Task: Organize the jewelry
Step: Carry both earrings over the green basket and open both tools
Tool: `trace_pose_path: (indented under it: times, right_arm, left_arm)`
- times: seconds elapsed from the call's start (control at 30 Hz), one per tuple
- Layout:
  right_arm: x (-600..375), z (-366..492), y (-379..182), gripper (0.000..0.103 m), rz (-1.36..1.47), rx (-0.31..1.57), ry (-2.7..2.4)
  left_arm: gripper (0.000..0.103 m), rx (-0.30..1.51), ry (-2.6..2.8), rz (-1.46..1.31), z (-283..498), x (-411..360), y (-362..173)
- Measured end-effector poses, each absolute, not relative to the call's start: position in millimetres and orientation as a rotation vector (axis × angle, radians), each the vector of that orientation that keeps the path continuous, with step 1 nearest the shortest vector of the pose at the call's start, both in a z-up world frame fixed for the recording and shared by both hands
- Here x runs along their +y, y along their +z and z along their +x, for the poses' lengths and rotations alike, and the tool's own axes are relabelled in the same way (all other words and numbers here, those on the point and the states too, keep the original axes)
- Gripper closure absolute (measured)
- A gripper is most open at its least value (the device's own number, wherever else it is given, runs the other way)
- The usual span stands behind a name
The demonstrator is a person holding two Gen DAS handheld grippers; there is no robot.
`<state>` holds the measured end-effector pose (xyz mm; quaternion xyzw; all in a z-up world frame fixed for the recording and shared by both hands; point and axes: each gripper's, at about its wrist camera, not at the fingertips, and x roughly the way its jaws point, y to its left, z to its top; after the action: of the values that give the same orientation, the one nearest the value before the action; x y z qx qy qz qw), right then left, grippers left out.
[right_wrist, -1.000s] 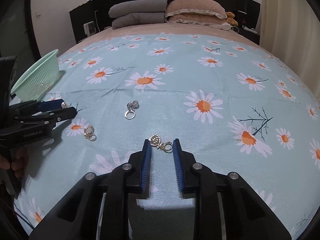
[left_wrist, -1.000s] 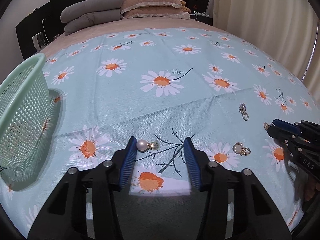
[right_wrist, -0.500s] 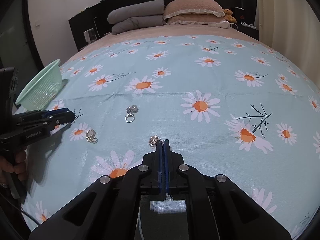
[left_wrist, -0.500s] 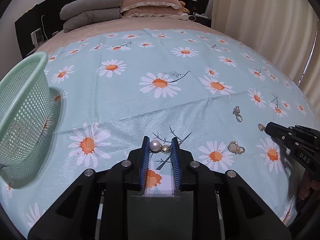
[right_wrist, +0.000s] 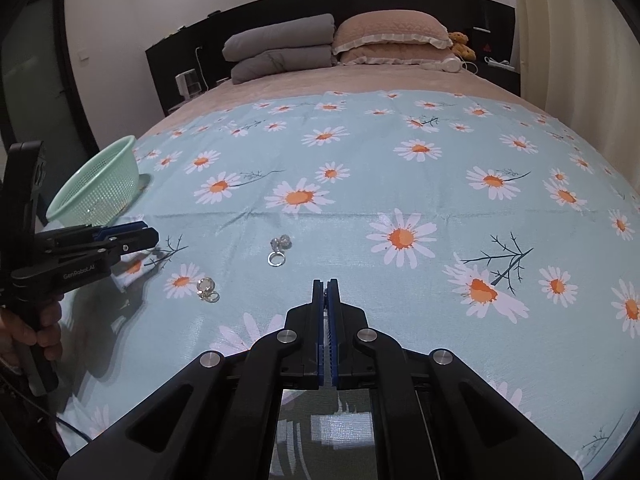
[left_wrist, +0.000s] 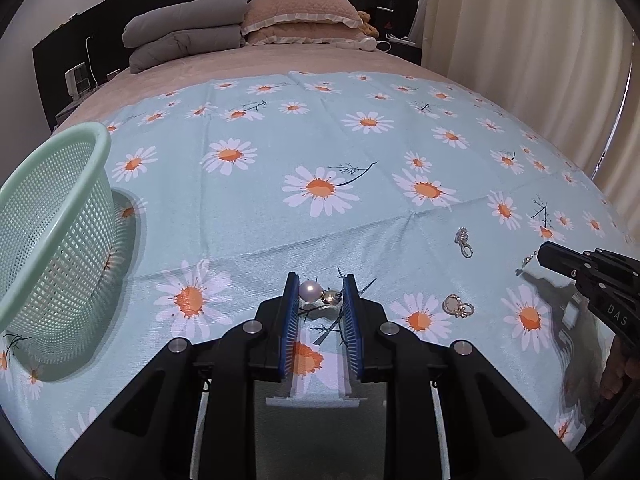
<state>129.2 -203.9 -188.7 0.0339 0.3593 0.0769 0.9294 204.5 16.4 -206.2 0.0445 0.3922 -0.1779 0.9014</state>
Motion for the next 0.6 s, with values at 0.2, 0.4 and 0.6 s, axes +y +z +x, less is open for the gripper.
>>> trace_pose_path:
  times: [0.2,0.4,0.6]
  right_arm:
    - [-201,128,-176,0.101,0.058,0.721,0.171]
    - [-182,130,-160,0.101,0.020,0.709,0.199]
    - [-145,132,-135,0.101,-0.007,0.677,0.281]
  left_arm:
    - [0.081,0.801,-0.367,0.087,204,19,-200]
    - [0.081,0.790,-0.363,0.073,201,29,-189]
    - [0.081,0.747,-0.336,0.051,191,53,-163]
